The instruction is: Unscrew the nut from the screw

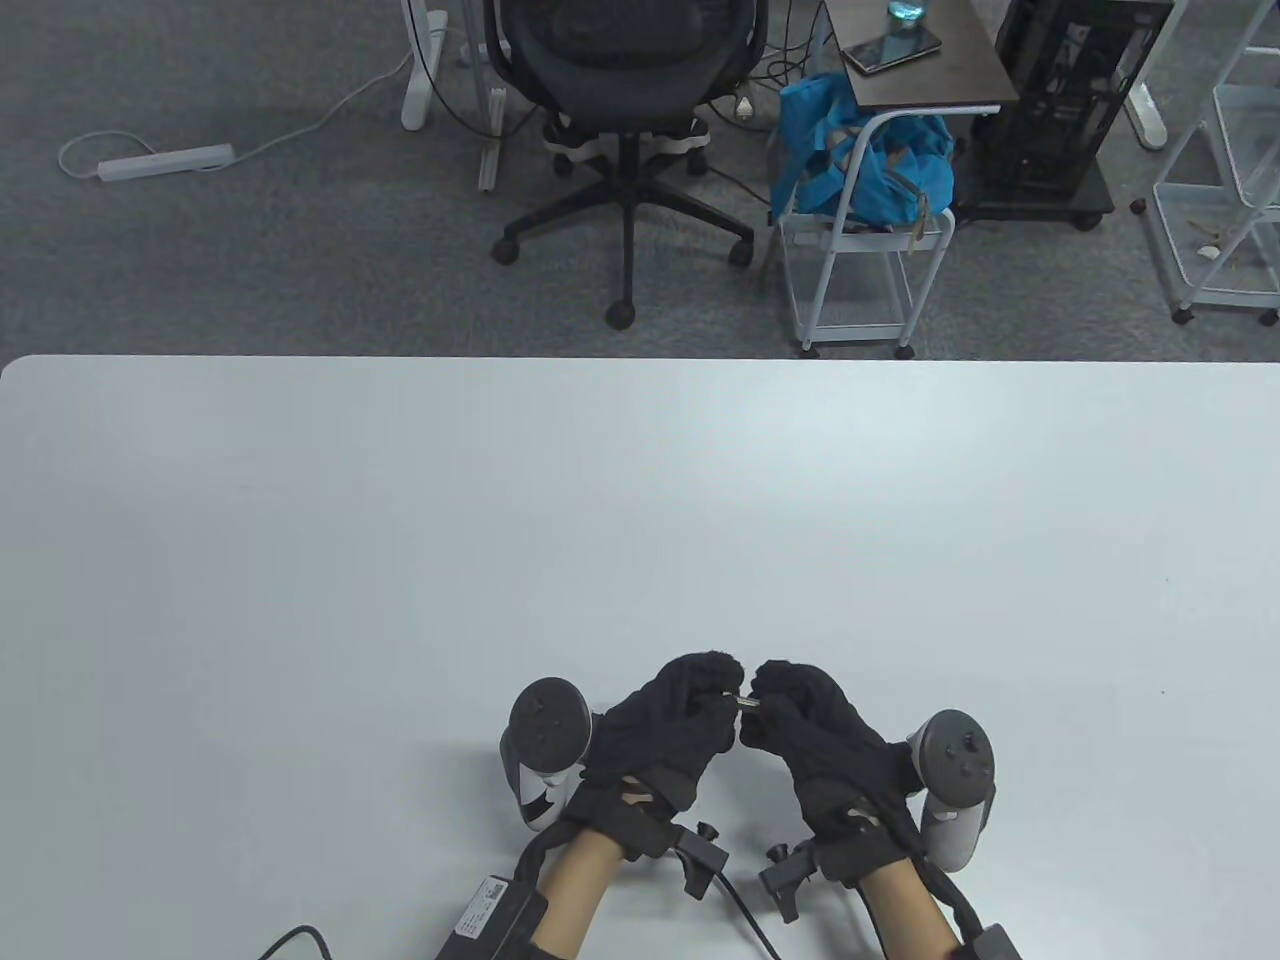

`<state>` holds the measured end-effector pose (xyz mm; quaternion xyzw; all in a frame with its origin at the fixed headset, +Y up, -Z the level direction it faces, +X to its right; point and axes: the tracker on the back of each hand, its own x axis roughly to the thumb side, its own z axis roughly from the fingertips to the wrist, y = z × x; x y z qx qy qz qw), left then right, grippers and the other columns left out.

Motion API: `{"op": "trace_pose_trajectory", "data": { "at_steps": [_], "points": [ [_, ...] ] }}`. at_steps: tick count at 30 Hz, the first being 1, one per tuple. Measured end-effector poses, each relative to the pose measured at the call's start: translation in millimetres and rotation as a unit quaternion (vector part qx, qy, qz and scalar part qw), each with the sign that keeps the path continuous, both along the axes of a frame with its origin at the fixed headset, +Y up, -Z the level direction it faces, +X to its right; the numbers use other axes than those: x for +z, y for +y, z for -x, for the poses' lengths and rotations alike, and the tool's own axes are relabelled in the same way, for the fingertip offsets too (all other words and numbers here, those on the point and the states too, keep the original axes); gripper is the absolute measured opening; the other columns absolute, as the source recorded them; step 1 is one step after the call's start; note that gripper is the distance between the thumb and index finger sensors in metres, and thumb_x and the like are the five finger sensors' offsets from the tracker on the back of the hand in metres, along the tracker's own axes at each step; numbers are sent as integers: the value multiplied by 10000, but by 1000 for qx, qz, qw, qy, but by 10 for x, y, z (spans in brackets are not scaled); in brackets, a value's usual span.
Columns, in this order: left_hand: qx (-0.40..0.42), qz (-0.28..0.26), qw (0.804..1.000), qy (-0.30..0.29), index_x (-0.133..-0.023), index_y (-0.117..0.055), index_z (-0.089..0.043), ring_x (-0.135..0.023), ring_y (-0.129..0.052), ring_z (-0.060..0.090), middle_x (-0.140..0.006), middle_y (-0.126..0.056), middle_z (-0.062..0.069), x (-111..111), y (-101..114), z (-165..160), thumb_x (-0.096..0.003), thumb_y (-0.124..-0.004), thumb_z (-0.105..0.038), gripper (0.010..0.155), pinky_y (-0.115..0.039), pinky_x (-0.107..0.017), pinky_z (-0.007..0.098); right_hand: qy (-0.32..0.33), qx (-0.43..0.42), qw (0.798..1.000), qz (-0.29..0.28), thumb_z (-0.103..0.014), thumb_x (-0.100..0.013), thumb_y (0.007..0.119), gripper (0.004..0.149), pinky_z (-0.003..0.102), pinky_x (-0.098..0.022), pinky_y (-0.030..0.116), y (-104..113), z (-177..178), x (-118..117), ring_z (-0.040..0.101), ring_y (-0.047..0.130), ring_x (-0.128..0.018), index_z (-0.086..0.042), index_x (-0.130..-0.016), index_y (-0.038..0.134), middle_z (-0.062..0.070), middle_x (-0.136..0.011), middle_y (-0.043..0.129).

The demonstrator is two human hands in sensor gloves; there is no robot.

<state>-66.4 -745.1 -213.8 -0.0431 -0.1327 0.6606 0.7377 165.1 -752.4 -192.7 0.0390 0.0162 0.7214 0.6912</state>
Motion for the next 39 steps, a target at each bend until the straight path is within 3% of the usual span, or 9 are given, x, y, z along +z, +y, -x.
{"op": "trace_pose_trajectory", "data": {
  "at_steps": [11, 18, 25, 28, 31, 37, 39],
  "points": [
    [14, 15, 1000, 10, -935, -804, -209, -433, -1009, 196, -772, -937, 128, -12, -23, 34, -493, -831, -426, 493, -873, -440, 511, -19, 18, 999, -22, -371, -541, 777, 494, 585, -546, 779, 17, -22, -2, 345, 927, -644, -136, -971, 715, 95, -828, 867],
    [30, 20, 999, 17, -942, -794, -213, -451, -1005, 206, -789, -925, 132, -17, -14, 60, -496, -826, -418, 492, -865, -453, 516, -73, 93, 993, -29, -366, -527, 798, 503, 585, -521, 798, 122, -102, -27, 341, 961, -595, -97, -950, 759, 121, -777, 910],
    [41, 26, 998, 28, -947, -787, -215, -461, -1001, 210, -801, -916, 132, -40, 1, 117, -500, -823, -416, 492, -859, -460, 520, -92, 175, 980, 7, -363, -523, 808, 498, 591, -503, 804, 329, -254, -334, 341, 975, -544, -74, -928, 794, 134, -717, 943],
    [38, 26, 998, 31, -947, -788, -213, -462, -1001, 213, -802, -914, 134, -51, -1, 133, -499, -824, -414, 492, -857, -461, 522, -81, 297, 951, -2, -370, -523, 812, 495, 601, -513, 790, 398, -274, -560, 341, 962, -537, -82, -925, 787, 131, -697, 936],
    [22, 20, 999, 31, -948, -787, -213, -463, -999, 215, -803, -913, 134, -50, 0, 137, -499, -825, -413, 493, -854, -462, 525, -85, 421, 903, -3, -350, -527, 808, 484, 623, -549, 757, 381, -291, -825, 373, 922, -625, -126, -954, 771, 131, -791, 884],
    [10, 6, 1000, 26, -947, -787, -215, -465, -998, 215, -803, -912, 131, -43, 30, 120, -499, -824, -415, 492, -854, -463, 525, -86, 480, 873, 5, -319, -522, 828, 471, 637, -573, 735, 245, -323, -1287, 398, 894, -686, -142, -957, 789, 127, -851, 860],
    [6, 4, 1000, 27, -946, -789, -215, -464, -998, 215, -804, -912, 131, -45, 23, 126, -498, -825, -415, 492, -854, -462, 526, -77, 535, 841, -3, -320, -515, 836, 486, 627, -575, 741, 211, -295, -1444, 391, 897, -684, -137, -959, 767, 123, -852, 864]
  ]
}}
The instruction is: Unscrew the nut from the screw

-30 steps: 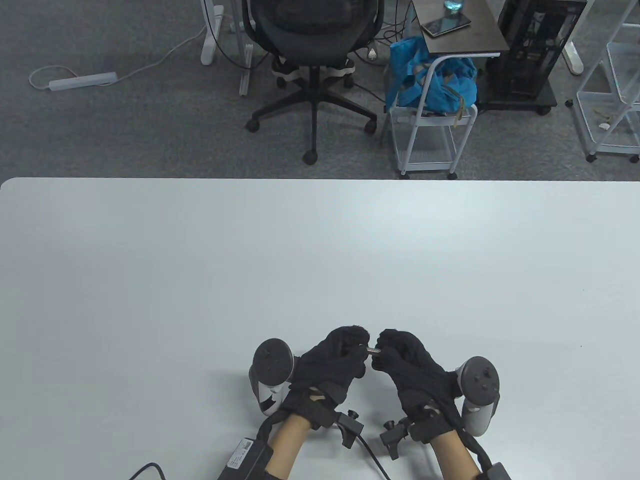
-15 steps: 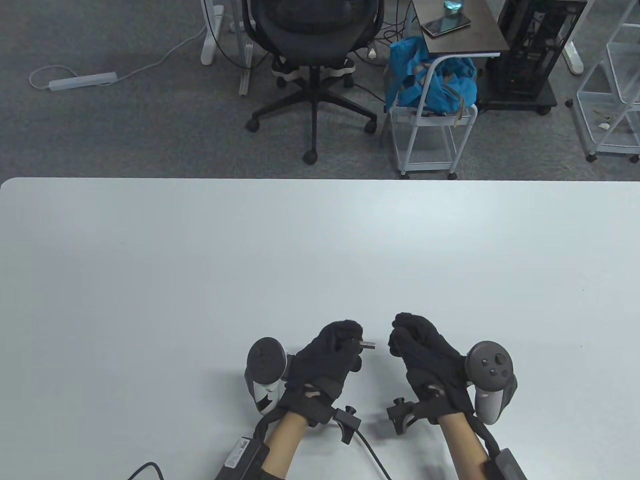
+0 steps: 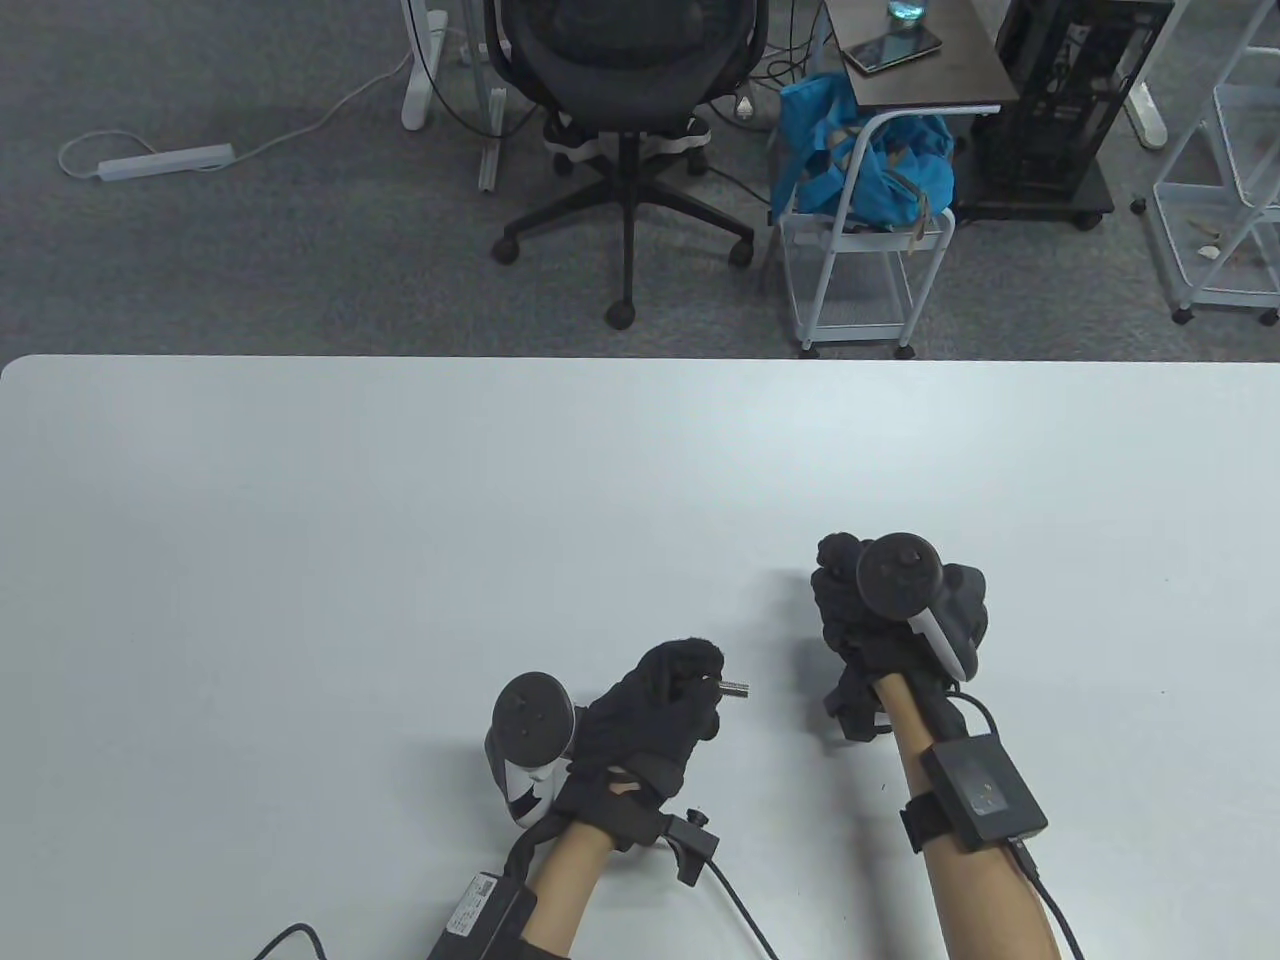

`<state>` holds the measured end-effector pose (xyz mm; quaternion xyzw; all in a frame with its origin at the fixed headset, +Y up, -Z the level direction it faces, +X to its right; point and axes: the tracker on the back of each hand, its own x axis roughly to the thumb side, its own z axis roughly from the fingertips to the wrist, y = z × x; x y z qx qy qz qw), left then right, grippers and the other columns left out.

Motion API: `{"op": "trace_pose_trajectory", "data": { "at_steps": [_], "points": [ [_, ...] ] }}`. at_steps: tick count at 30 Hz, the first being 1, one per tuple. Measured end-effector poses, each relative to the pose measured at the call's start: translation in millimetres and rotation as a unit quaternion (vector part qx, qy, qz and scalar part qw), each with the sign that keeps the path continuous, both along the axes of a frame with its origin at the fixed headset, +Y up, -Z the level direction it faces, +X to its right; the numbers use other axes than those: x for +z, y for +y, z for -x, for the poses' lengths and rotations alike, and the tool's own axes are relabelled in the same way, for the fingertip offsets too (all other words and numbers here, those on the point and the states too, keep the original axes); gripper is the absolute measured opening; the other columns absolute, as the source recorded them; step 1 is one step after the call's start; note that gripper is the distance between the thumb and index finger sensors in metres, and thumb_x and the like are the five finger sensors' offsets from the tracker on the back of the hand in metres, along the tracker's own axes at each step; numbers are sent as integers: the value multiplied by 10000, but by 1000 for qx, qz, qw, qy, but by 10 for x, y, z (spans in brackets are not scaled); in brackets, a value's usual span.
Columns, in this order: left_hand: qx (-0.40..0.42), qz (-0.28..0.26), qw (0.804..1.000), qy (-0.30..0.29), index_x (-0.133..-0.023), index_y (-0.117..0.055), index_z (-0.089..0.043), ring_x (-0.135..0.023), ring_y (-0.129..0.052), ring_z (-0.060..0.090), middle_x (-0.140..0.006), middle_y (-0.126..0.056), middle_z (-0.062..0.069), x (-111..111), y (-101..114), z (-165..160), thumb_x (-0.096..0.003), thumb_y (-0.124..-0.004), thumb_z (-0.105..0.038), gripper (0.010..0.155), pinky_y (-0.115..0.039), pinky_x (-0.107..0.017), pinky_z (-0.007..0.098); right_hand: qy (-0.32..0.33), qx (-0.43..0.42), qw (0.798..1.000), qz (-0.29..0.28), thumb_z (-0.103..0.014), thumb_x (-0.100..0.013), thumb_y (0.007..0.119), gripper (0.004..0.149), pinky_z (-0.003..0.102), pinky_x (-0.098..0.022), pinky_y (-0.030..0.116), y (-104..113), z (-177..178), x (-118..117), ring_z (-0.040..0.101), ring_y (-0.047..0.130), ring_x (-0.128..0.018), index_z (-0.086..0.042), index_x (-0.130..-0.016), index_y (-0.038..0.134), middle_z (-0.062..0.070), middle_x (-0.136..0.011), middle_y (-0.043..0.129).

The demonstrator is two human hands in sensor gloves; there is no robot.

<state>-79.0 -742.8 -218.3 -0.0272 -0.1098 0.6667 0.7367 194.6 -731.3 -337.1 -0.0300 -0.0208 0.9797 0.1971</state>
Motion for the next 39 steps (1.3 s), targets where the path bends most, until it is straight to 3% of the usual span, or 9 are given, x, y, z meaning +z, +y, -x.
{"op": "trace_pose_trajectory", "data": {
  "at_steps": [6, 12, 16, 19, 24, 29, 36, 39],
  "points": [
    [0, 2, 1000, 5, -947, -788, -216, -469, -996, 218, -806, -910, 132, -15, -8, 66, -499, -824, -415, 491, -850, -467, 529, 34, 110, 992, 55, -324, -501, 853, 491, 600, -563, 770, -191, 109, -310, 369, 920, -652, -131, -947, 778, 123, -829, 886],
    [-1, 8, 1000, 13, -950, -784, -216, -474, -994, 220, -810, -905, 133, -25, -32, 107, -502, -822, -413, 491, -847, -469, 531, 47, 157, 983, 86, -337, -495, 852, 485, 604, -564, 760, -383, 170, -380, 355, 911, -615, -128, -929, 802, 114, -798, 883],
    [0, 9, 1000, 15, -950, -785, -217, -474, -993, 221, -813, -905, 132, -25, -28, 114, -501, -823, -412, 491, -847, -470, 531, 50, 160, 983, 79, -362, -496, 840, 508, 608, -569, 751, -387, 168, -371, 351, 899, -613, -131, -944, 779, 114, -805, 864],
    [3, 11, 1000, 17, -951, -783, -220, -478, -992, 224, -817, -902, 134, -25, -31, 121, -501, -823, -409, 490, -844, -471, 534, 48, 123, 989, 66, -413, -518, 783, 591, 645, -588, 705, -264, 130, -316, 418, 855, -733, -107, -1018, 709, 167, -916, 805],
    [5, 14, 1000, 22, -960, -776, -224, -500, -985, 235, -839, -887, 140, -31, -35, 138, -505, -820, -393, 487, -834, -485, 540, 49, 65, 996, 24, -433, -536, 750, 647, 683, -604, 647, 92, 147, -60, 486, 781, -825, -78, -1066, 647, 215, -1001, 734],
    [7, 9, 999, 31, -966, -769, -231, -521, -980, 243, -860, -871, 148, -33, -17, 155, -507, -818, -376, 483, -826, -497, 547, 81, 28, 996, -36, -473, -543, 718, 733, 694, -620, 617, 444, 292, 499, 526, 718, -898, -52, -1121, 557, 257, -1071, 661],
    [15, 13, 999, 42, -965, -769, -236, -524, -980, 245, -864, -869, 154, -44, -18, 209, -506, -823, -369, 481, -826, -499, 548, 138, 9, 990, -28, -506, -553, 708, 858, 708, -688, 484, 485, 486, 1242, 549, 474, -1045, -60, -1180, 328, 269, -1188, 402],
    [-3, 7, 999, 49, -965, -769, -237, -527, -978, 247, -867, -867, 156, -58, -19, 232, -506, -825, -365, 480, -824, -503, 549, 149, 7, 988, -28, -512, -556, 703, 872, 717, -702, 423, 424, 528, 1420, 552, 376, -1069, -70, -1184, 289, 263, -1203, 308]
  ]
}}
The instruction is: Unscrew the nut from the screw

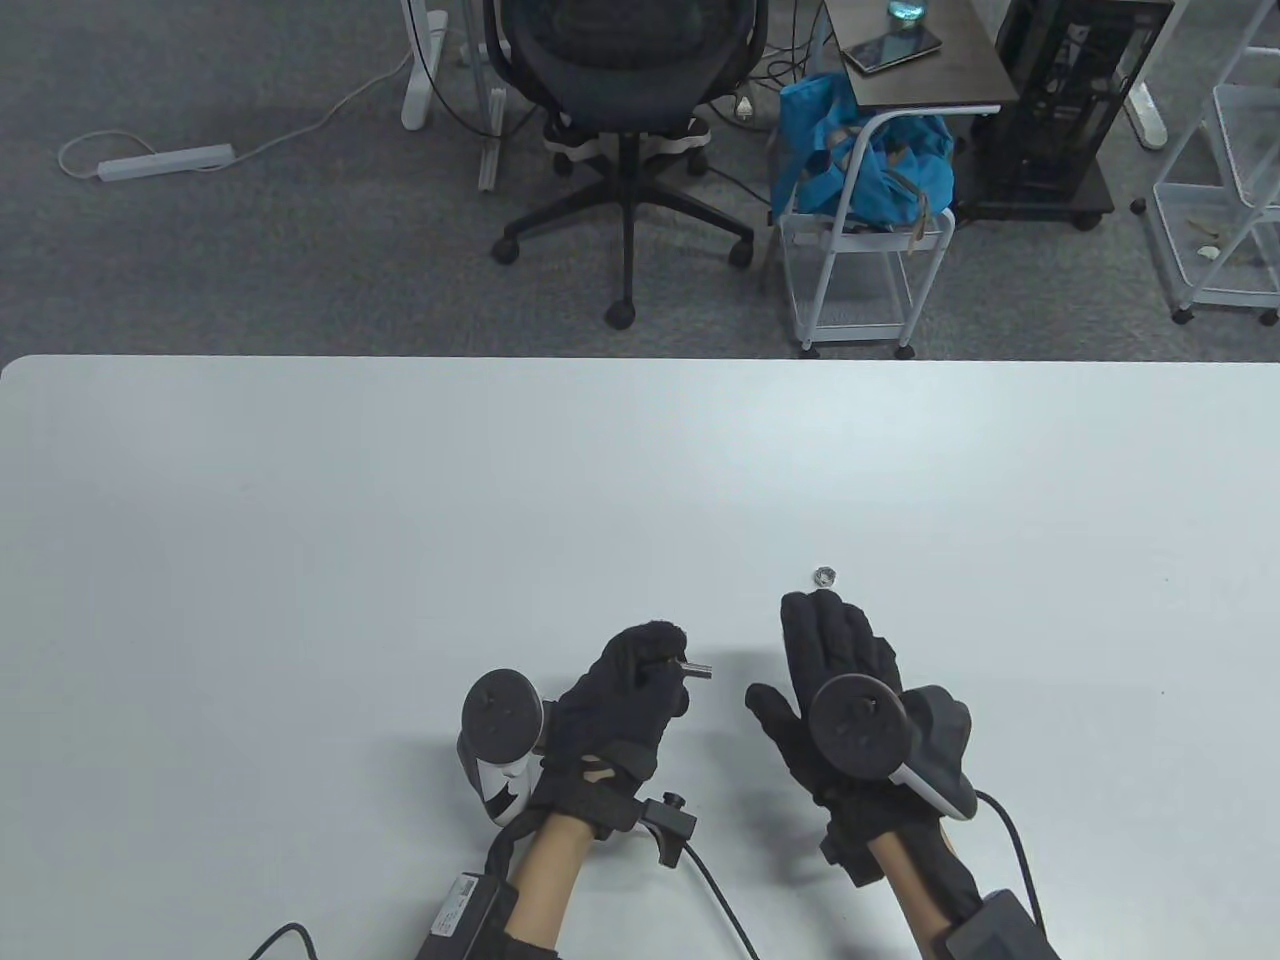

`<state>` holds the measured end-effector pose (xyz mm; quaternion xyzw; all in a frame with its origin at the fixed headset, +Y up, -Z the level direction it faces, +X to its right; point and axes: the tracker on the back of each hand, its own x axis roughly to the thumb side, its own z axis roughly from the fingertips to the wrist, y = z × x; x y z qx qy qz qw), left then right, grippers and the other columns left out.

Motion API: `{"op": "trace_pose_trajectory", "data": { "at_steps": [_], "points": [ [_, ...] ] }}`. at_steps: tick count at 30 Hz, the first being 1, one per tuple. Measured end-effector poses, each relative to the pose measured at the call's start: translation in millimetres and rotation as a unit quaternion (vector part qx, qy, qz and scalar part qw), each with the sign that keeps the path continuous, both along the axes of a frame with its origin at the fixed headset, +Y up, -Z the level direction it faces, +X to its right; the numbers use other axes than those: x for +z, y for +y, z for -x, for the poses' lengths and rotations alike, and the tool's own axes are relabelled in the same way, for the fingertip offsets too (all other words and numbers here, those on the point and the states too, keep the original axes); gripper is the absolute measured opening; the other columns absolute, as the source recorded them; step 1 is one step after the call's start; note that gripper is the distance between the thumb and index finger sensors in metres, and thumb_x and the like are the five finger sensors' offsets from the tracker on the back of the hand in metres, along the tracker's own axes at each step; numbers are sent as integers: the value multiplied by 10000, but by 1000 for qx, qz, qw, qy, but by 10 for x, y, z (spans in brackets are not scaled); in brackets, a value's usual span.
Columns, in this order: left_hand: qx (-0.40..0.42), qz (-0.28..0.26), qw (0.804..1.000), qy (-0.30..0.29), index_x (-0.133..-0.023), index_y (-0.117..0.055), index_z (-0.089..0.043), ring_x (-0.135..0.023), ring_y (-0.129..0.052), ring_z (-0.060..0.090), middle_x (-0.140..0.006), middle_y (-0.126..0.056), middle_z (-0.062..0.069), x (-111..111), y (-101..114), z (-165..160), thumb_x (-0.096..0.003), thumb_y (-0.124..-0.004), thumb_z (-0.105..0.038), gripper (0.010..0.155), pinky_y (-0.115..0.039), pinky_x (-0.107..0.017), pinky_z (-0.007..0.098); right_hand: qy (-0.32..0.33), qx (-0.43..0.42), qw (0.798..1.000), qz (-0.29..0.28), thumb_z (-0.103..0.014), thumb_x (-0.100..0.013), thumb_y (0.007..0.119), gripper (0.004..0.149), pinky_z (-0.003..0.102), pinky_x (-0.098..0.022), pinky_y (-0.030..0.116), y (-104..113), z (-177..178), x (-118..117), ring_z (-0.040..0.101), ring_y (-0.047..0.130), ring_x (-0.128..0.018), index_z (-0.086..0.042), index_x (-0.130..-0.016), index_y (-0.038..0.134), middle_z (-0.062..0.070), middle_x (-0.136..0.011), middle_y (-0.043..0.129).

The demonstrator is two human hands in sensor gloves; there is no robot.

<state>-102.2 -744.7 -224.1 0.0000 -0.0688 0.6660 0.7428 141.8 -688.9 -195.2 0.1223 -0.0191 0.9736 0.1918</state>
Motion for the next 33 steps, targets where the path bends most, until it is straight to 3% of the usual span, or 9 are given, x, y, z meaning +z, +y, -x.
{"op": "trace_pose_trajectory", "data": {
  "at_steps": [3, 6, 9, 12, 17, 22, 26, 31, 33],
  "points": [
    [-28, -8, 1000, 7, -963, -775, -229, -529, -973, 259, -865, -864, 166, -25, 7, 10, -504, -833, -355, 479, -814, -506, 561, 4, -7, 1000, -22, -513, -554, 698, 866, 717, -700, 420, -82, -8, 89, 546, 369, -1070, -74, -1182, 295, 257, -1203, 305],
    [-110, -24, 993, 39, -959, -787, -220, -520, -964, 274, -856, -861, 176, -113, 89, 35, -500, -840, -352, 481, -803, -505, 576, 7, -21, 999, -30, -511, -555, 695, 856, 714, -699, 421, -135, -51, 122, 546, 374, -1065, -72, -1180, 308, 257, -1199, 314],
    [-250, -15, 967, 47, -961, -786, -222, -508, -961, 256, -846, -861, 169, -346, 225, 58, -502, -835, -369, 484, -808, -500, 568, 10, -31, 999, -16, -512, -558, 689, 851, 714, -696, 420, -152, -68, 123, 552, 383, -1059, -67, -1178, 314, 263, -1196, 324],
    [-366, -11, 929, 52, -957, -805, -219, -505, -967, 257, -840, -872, 170, -646, 375, 24, -501, -837, -368, 480, -812, -500, 569, 16, -35, 999, -13, -512, -559, 684, 847, 712, -696, 423, -145, -70, 131, 550, 384, -1057, -67, -1178, 316, 263, -1195, 325],
    [-480, 39, 875, 40, -931, -859, -204, -496, -988, 275, -820, -909, 174, -1107, 285, -168, -495, -859, -350, 459, -819, -504, 578, 20, -37, 999, -15, -512, -559, 683, 840, 713, -693, 428, -132, -81, 163, 553, 398, -1053, -65, -1177, 329, 265, -1193, 339],
    [-558, 75, 826, 14, -898, -884, -229, -506, -994, 276, -818, -922, 166, -1394, 71, -434, -491, -856, -347, 425, -821, -517, 574, 17, -44, 999, -8, -510, -560, 682, 836, 714, -691, 431, -130, -137, 174, 556, 405, -1050, -63, -1176, 337, 267, -1191, 348],
    [-583, 108, 805, 4, -890, -868, -241, -516, -983, 267, -819, -914, 151, -1531, -59, -556, -491, -852, -357, 416, -813, -526, 565, 13, -50, 999, -4, -511, -562, 678, 840, 717, -688, 432, -131, -154, 172, 563, 404, -1045, -54, -1174, 328, 276, -1188, 346],
    [-597, 138, 790, 4, -883, -857, -265, -513, -989, 251, -820, -914, 140, -1611, -137, -584, -487, -852, -362, 408, -822, -526, 550, 11, -53, 999, -1, -512, -563, 676, 840, 719, -686, 432, -124, -172, 172, 564, 405, -1044, -54, -1174, 325, 279, -1187, 347],
    [-591, 142, 794, 9, -884, -856, -270, -510, -989, 247, -817, -915, 139, -1622, -137, -573, -487, -852, -365, 409, -824, -525, 547, 10, -56, 998, 0, -511, -563, 676, 839, 720, -685, 434, -126, -174, 168, 565, 409, -1043, -52, -1173, 327, 278, -1186, 349]
  ]
}}
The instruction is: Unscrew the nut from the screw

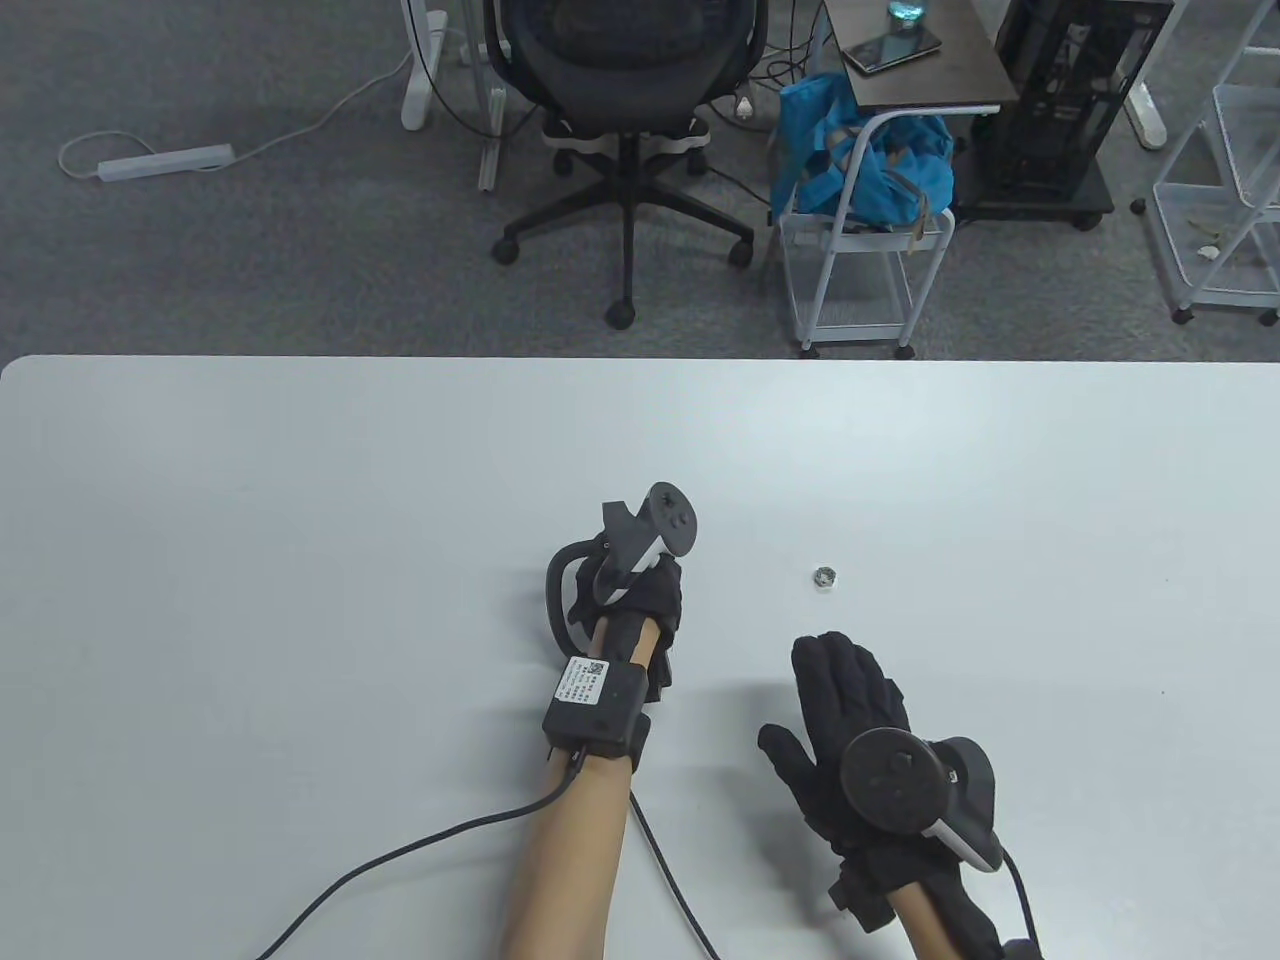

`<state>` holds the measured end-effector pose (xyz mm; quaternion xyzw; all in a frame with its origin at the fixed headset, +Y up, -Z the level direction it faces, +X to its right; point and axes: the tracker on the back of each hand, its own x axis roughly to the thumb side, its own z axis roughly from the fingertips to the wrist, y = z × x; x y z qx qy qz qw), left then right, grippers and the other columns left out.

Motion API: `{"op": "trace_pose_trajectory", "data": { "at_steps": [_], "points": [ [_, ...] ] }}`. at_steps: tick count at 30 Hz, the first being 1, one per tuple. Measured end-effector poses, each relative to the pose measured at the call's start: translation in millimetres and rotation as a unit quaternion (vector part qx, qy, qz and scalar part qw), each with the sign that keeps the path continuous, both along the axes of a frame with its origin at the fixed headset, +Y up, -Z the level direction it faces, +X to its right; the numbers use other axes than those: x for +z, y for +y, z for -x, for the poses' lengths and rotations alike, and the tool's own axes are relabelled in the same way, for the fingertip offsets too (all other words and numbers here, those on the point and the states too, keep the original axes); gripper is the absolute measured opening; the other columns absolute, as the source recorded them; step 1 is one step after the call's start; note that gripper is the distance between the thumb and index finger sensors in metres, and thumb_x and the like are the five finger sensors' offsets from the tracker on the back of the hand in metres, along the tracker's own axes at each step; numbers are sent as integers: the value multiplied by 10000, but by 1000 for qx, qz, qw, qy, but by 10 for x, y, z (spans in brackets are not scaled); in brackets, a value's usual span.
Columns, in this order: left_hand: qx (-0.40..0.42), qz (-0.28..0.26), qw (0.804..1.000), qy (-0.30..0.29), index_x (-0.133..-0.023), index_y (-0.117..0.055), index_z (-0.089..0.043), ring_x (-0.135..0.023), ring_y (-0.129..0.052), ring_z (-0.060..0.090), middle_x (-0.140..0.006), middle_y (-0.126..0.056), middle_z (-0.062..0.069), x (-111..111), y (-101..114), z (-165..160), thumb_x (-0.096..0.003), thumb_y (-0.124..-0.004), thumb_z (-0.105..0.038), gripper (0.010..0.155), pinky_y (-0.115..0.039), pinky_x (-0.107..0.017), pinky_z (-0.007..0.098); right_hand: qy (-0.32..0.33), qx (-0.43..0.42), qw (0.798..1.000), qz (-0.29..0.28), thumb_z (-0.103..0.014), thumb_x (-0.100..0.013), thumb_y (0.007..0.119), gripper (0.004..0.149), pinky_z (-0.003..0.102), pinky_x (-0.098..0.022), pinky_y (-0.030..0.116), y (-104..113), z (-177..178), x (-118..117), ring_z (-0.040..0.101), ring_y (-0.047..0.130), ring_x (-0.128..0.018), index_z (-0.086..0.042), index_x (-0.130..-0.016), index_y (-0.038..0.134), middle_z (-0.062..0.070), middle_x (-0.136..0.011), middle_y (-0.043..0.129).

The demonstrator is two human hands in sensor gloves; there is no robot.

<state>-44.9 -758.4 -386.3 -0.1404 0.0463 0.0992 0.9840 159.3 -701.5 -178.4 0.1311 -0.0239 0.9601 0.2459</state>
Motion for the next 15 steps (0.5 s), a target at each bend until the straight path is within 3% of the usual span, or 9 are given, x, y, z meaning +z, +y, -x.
{"op": "trace_pose_trajectory", "data": {
  "at_steps": [5, 8, 15],
  "points": [
    [-6, 6, 1000, 4, -921, -832, -273, -543, -978, 265, -842, -898, 130, 11, 2, 29, -493, -833, -394, 445, -806, -534, 557, 0, 3, 1000, 4, -511, -563, 675, 839, 720, -685, 432, -5, 2, -6, 565, 406, -1042, -53, -1173, 326, 282, -1185, 346],
    [-14, -3, 1000, -1, -1006, -754, -268, -673, -939, 319, -957, -819, 156, 70, 57, 51, -493, -809, -444, 545, -749, -592, 599, -4, 3, 1000, 2, -511, -562, 677, 840, 721, -685, 431, -3, -8, -11, 565, 403, -1043, -55, -1173, 326, 277, -1187, 344],
    [5, -94, 994, -60, -1111, -584, -278, -945, -738, 395, -1146, -577, 178, 479, 372, 118, -490, -779, -491, 685, -616, -680, 664, -13, 15, 1000, 11, -513, -561, 678, 842, 723, -687, 419, -73, -23, -59, 558, 367, -1055, -72, -1177, 313, 263, -1195, 299]
  ]
}}
